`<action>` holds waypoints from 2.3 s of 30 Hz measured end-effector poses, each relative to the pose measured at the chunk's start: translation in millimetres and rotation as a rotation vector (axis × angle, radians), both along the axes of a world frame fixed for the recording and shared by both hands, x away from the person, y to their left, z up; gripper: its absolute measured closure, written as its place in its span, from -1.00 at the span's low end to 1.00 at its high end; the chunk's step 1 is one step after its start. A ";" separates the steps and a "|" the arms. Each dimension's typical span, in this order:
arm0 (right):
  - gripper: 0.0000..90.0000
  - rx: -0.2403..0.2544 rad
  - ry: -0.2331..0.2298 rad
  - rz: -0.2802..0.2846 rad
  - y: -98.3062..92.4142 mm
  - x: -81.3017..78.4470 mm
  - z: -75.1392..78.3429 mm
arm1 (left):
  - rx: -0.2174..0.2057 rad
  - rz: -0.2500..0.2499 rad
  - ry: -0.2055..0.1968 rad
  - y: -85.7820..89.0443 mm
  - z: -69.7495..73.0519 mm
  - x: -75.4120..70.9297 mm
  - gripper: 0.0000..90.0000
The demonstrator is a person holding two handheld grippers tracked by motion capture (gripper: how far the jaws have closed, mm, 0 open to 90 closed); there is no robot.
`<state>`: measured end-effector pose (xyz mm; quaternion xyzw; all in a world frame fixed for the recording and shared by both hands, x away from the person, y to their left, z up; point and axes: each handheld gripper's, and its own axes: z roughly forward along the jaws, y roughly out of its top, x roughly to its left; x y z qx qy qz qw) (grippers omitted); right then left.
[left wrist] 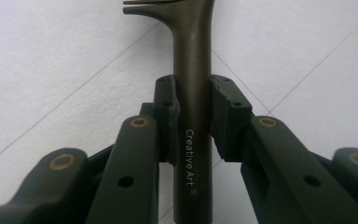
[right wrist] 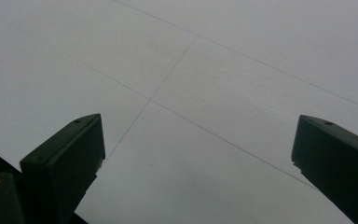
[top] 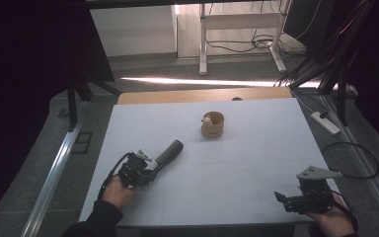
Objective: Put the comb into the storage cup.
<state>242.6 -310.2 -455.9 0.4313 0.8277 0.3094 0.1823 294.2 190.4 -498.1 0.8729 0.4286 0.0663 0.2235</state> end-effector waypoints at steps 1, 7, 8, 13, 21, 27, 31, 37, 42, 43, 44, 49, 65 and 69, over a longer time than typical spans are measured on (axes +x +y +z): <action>-0.93 0.000 0.000 0.000 0.0 0.0 0.0 | -0.002 0.002 -0.006 0.6 1.0 -0.9 0.60; -0.93 0.000 0.000 0.000 0.1 0.0 0.0 | -0.018 -0.004 -0.045 1.4 6.2 -5.5 0.60; -0.93 0.000 -0.001 0.000 0.1 0.0 0.1 | -0.021 -0.007 -0.050 1.2 6.8 -6.0 0.60; -0.93 0.000 -0.002 0.000 0.0 -0.1 0.1 | -0.042 -0.016 -0.088 0.4 11.2 -9.5 0.60; -0.94 0.003 -0.004 0.002 -0.1 -0.4 0.5 | -0.091 -0.025 -0.136 0.9 18.2 -15.9 0.60; -0.95 0.007 -0.008 0.007 -0.2 -0.8 0.8 | -0.132 -0.034 -0.150 1.0 21.5 -20.3 0.60; -0.96 0.010 -0.011 0.011 -0.1 -1.2 1.1 | -0.168 -0.030 -0.170 2.5 25.0 -24.4 0.60; -0.97 0.013 -0.015 0.019 0.1 -1.8 1.5 | -0.213 -0.024 -0.187 2.5 28.8 -29.2 0.60; -0.98 0.016 -0.022 0.033 0.0 -2.4 2.0 | -0.233 -0.028 -0.203 -0.9 31.6 -34.8 0.60; -0.98 0.018 -0.024 0.035 0.1 -2.6 2.2 | -0.238 -0.027 -0.207 -1.3 32.2 -35.9 0.60; -0.98 0.019 -0.027 0.038 0.2 -2.8 2.3 | -0.243 -0.027 -0.210 -1.4 32.6 -36.7 0.60; -0.99 0.028 -0.059 0.057 0.6 -3.7 3.6 | -0.275 -0.025 -0.217 -2.9 34.8 -41.7 0.60; -1.00 0.167 -0.152 0.166 8.0 4.1 19.0 | -0.320 -0.035 -0.245 -10.3 40.2 -53.5 0.60; -1.00 0.187 -0.144 0.171 11.1 8.2 23.7 | -0.332 -0.033 -0.246 -11.7 40.6 -55.1 0.60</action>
